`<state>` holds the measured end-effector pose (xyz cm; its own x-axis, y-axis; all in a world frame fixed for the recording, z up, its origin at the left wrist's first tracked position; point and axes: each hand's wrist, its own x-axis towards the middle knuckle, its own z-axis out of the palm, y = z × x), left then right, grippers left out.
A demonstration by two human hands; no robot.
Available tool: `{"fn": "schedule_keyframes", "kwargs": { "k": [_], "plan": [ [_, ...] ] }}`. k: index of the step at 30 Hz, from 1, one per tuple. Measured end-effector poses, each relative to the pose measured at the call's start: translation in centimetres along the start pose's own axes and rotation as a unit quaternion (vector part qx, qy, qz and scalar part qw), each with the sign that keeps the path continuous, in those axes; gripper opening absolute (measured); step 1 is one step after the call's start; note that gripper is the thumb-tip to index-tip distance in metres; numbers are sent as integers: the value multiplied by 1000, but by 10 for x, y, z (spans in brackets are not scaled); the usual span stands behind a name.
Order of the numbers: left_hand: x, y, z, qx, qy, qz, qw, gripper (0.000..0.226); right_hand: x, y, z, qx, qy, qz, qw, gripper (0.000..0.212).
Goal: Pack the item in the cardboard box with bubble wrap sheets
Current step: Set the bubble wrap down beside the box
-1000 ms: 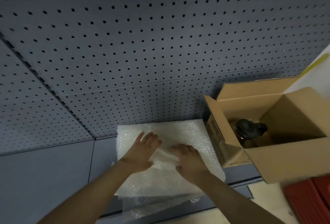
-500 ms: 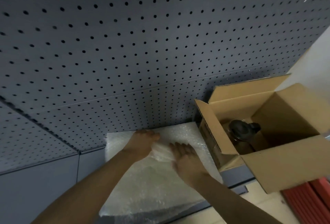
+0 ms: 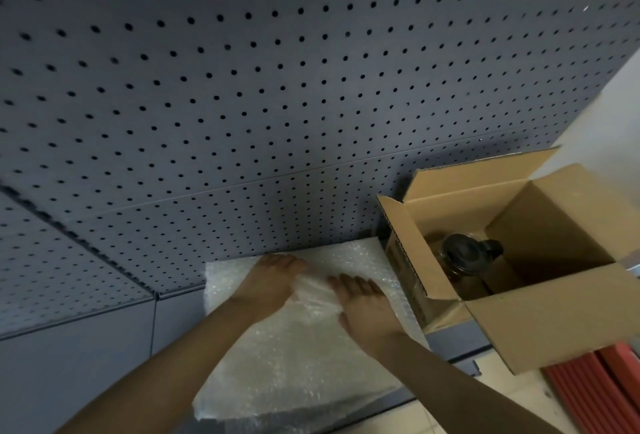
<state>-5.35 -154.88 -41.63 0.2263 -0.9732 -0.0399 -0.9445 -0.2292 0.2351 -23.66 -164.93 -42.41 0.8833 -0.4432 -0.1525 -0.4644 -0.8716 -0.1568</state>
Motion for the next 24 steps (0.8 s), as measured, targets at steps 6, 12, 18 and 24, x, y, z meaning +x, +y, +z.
{"fn": "schedule_keyframes", "kwargs": {
  "k": [6,12,18,24],
  "plan": [
    [-31,0,-31,-19,-2,10,1000,76,-7,-10,-38,84,22,-22,996,60],
    [-63,-4,-66,119,-17,32,992,103,-15,-29,-70,97,35,-49,993,55],
    [-73,21,-134,134,46,-5,990,68,-24,-32,-128,62,111,-101,987,51],
    [-60,57,-199,126,110,10,986,60,-31,-3,-196,-9,184,-104,977,51]
  ]
}}
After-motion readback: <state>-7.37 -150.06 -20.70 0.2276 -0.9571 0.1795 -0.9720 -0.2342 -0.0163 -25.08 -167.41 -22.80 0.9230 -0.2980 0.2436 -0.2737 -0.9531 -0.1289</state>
